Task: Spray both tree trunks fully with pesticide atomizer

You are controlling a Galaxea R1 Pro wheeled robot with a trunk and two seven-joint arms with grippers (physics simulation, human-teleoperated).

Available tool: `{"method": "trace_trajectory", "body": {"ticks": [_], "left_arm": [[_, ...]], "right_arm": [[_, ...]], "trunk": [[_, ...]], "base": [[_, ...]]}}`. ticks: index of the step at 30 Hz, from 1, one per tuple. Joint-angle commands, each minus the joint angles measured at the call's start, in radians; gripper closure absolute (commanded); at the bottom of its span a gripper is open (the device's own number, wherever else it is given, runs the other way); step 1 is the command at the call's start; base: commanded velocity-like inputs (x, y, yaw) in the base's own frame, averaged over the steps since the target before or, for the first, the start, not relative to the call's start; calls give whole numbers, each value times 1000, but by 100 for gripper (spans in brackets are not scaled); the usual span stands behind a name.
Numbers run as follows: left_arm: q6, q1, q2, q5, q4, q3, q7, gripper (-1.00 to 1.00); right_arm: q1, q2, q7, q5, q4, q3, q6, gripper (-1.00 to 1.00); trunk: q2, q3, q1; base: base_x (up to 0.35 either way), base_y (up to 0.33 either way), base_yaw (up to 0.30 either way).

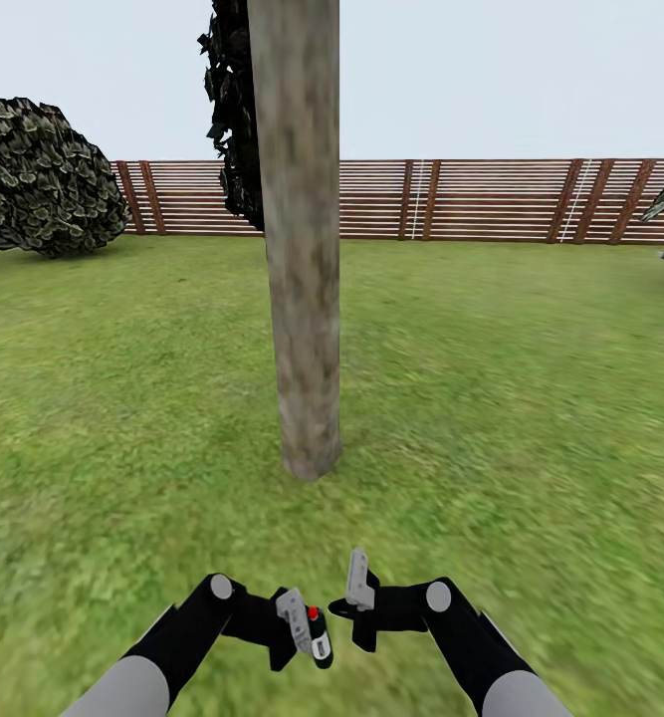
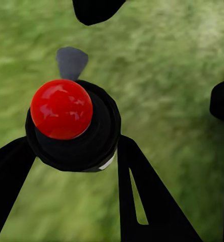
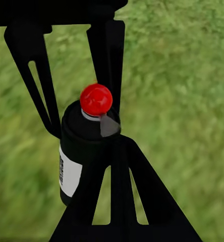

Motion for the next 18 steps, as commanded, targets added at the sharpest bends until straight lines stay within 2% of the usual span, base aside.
{"method": "trace_trajectory", "body": {"ticks": [1, 18], "left_arm": [[-2, 0, -1, -6, -1, 1, -3, 100], [-2, 2, -15, -6, -1, 1, -2, 100]], "right_arm": [[0, 0, 1, 8, -1, -1, -5, 100], [0, 0, 1, 8, -1, -1, -5, 100]], "trunk": [[0, -1, 0], [0, -1, 0]], "base": [[0, 0, 0], [0, 0, 0]]}}
